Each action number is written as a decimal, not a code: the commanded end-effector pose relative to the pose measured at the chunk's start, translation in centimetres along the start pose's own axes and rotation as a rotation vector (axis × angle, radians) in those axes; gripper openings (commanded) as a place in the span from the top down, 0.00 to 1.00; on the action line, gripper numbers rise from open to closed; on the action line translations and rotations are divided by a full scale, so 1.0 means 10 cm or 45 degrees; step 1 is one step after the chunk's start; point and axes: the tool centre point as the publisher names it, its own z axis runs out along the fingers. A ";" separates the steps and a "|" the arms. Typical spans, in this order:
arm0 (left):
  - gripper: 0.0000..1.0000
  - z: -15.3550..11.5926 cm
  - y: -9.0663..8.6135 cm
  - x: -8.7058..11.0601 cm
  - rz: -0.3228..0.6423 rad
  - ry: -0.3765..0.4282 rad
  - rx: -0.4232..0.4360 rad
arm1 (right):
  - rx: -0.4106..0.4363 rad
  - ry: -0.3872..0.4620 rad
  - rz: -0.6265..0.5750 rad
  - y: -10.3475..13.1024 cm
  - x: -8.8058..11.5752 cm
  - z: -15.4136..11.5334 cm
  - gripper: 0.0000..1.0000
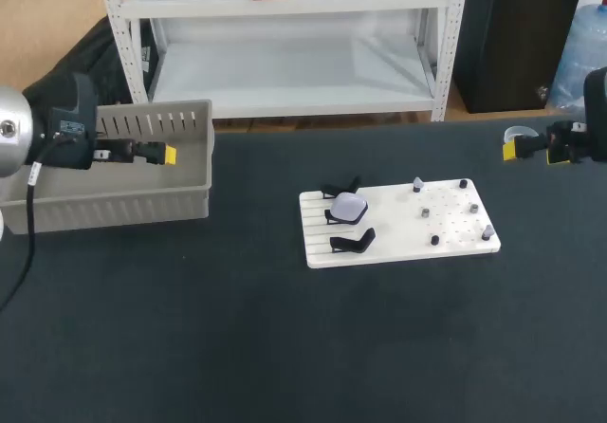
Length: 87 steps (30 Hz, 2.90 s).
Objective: Pick up each earbud case from the left stands, insert the matching earbuds, close the lid, and place the case in the box.
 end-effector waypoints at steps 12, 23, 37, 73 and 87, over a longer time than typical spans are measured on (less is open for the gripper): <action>0.00 -0.18 -0.19 0.15 1.081 -0.336 1.042 | -0.001 0.001 0.000 0.00 0.00 0.00 0.00; 0.00 -0.18 -0.19 0.15 1.081 -0.336 1.042 | -0.001 0.001 0.000 0.00 0.00 0.00 0.00; 0.00 0.72 -1.00 0.06 1.060 -0.287 1.007 | -0.001 0.001 0.000 0.00 0.00 0.00 0.00; 0.00 1.49 -1.53 0.28 0.985 -0.111 0.791 | -0.001 0.001 0.000 0.00 0.00 0.00 0.00; 0.00 1.75 -1.47 0.42 0.930 -0.072 0.612 | -0.001 0.001 0.000 0.00 0.00 0.00 0.00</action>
